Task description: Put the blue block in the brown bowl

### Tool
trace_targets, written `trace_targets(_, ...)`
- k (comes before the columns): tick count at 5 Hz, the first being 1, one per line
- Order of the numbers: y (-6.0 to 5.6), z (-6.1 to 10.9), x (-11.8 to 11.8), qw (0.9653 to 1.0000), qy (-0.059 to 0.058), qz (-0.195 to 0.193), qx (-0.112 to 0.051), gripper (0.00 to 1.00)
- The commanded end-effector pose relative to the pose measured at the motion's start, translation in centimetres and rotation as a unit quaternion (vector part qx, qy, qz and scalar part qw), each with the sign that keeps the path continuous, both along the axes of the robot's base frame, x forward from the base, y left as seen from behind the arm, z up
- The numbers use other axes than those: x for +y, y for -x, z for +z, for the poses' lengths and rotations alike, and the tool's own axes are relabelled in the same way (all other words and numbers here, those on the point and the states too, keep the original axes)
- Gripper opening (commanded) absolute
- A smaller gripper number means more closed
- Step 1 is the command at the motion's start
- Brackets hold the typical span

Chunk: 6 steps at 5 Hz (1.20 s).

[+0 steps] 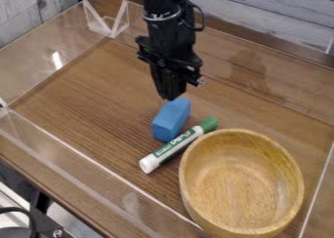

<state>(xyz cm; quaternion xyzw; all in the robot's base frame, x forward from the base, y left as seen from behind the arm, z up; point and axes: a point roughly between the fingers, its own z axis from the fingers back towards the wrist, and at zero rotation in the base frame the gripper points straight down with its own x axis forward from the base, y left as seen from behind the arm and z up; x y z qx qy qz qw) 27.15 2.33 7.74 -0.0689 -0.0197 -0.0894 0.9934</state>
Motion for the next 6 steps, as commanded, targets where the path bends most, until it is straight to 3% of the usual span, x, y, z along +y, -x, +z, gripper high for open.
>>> trace_targets(1, -0.3, 1.4, 0.1, 0.9994, -0.003, 0.005, -0.035, 1.0)
trace_targets(6, 0.0, -1.3, -0.1, 0.9993, 0.002, 0.0, -0.038, 1.0)
